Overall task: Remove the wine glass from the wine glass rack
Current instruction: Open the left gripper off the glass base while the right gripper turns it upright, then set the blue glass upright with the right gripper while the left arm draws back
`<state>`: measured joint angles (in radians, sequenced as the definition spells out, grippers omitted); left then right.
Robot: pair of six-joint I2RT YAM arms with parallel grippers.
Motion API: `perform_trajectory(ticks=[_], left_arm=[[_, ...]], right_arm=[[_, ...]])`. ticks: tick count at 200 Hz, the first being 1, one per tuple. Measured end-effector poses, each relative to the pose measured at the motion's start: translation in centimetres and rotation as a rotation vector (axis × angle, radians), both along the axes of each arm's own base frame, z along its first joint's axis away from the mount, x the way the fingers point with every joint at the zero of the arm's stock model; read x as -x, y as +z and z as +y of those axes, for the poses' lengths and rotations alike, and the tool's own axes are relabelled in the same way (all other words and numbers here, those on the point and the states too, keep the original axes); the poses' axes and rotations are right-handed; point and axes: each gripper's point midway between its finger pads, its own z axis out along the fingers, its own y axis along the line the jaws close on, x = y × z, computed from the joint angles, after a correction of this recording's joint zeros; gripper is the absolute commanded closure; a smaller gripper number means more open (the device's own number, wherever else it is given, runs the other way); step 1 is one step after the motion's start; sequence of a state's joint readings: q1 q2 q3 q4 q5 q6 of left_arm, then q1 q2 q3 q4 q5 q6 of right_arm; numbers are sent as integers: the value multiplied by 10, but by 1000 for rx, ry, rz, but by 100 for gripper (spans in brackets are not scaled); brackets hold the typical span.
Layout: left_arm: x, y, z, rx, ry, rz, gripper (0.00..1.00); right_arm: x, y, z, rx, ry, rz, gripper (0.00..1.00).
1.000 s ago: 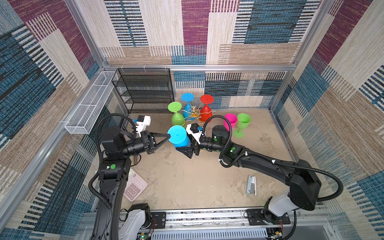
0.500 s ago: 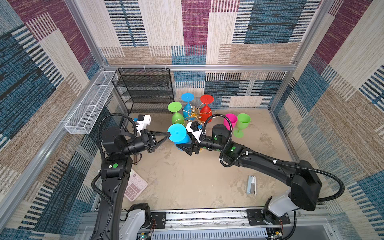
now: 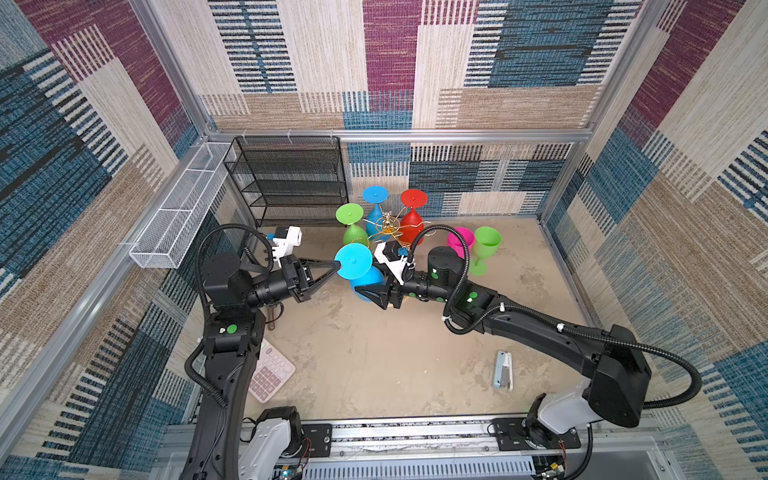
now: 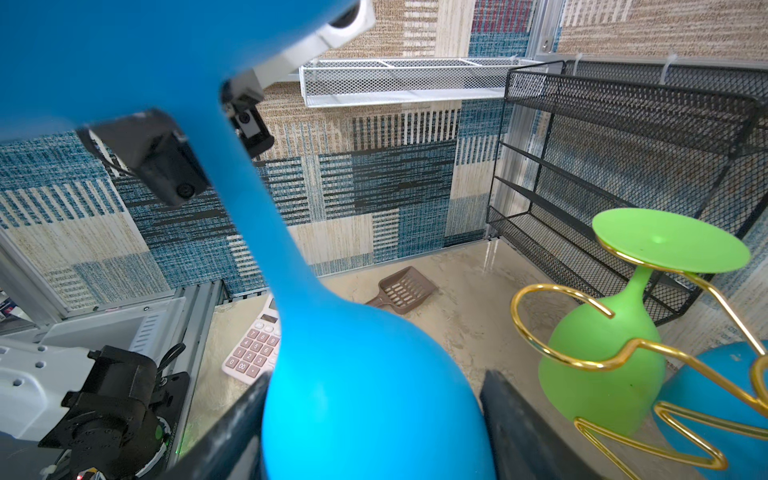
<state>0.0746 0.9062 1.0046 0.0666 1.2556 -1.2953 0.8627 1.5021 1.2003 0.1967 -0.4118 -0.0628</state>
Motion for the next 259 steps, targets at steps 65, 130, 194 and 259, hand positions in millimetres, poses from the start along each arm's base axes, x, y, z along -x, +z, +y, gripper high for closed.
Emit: perform_trajectory(ticks=[65, 130, 194, 259], left_arm=[[0, 10, 4, -52, 61, -128, 58], [-22, 1, 25, -190, 305, -336, 59], [-32, 11, 38, -392, 476, -811, 65], [-27, -33, 55, -495, 616, -863, 63]], right_arm=[[1, 30, -18, 35, -74, 80, 36], [1, 32, -46, 161, -189, 175, 38], [6, 20, -54, 247, -206, 266, 44], [8, -60, -64, 378, -257, 403, 30]])
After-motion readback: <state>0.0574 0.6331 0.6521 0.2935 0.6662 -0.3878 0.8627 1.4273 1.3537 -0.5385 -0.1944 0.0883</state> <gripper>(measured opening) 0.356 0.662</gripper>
